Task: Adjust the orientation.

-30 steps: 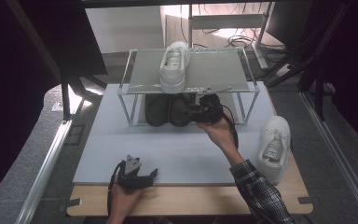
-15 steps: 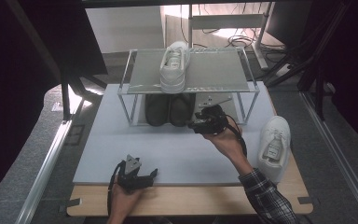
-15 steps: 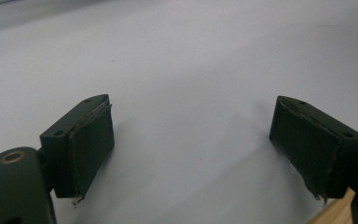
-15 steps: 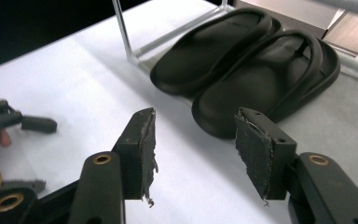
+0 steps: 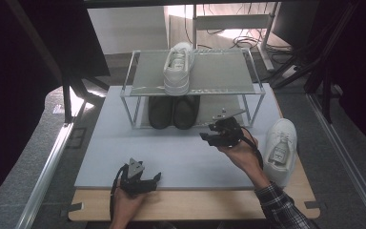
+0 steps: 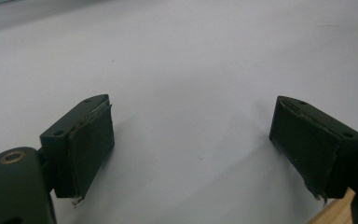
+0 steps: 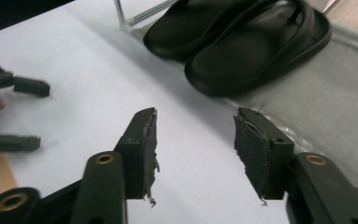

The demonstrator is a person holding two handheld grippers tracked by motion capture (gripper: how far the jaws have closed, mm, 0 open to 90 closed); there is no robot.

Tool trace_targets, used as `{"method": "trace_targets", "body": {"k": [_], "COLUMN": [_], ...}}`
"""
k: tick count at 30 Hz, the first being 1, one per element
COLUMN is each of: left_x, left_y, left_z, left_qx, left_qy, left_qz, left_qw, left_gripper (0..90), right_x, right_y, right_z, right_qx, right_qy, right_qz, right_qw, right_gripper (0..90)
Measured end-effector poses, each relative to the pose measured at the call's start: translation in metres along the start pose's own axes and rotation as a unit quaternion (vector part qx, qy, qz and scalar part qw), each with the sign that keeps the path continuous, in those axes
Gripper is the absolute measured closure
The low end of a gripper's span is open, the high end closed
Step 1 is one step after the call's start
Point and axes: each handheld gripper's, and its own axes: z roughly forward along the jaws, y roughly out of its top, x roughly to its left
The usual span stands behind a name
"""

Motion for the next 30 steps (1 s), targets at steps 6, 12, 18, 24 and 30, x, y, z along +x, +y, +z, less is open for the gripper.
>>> {"method": "trace_targets", "body": {"k": [6, 12, 18, 24, 30], "left_x": [0.000, 0.000, 0.000, 0.000, 0.000], "left_y": [0.000, 0.000, 0.000, 0.000, 0.000], "left_z": [0.000, 0.000, 0.000, 0.000, 0.000], "left_qx": [0.000, -0.001, -0.001, -0.001, -0.001], "left_qy": [0.000, 0.000, 0.000, 0.000, 0.000], "left_qz": [-0.001, -0.001, -0.001, -0.001, -0.002], "left_qw": [1.0000, 1.0000, 1.0000, 1.0000, 1.0000], "left_gripper": [13.4, 13.4, 13.5, 13.4, 13.4], "right_x": [-0.005, -0.007, -0.003, 0.005, 0.005], "right_y": [-0.015, -0.032, -0.049, -0.064, -0.086], "right_z": [-0.011, -0.023, -0.038, -0.048, -0.056], "right_qx": [0.010, 0.023, 0.024, 0.030, 0.031], "right_qy": [-0.006, -0.011, -0.022, -0.039, -0.047], "right_qz": [0.008, 0.020, 0.026, 0.022, 0.042], "right_qw": [0.9999, 0.9995, 0.9991, 0.9986, 0.9975], "right_gripper": [53.9, 64.7, 82.6, 89.2, 89.2]}}
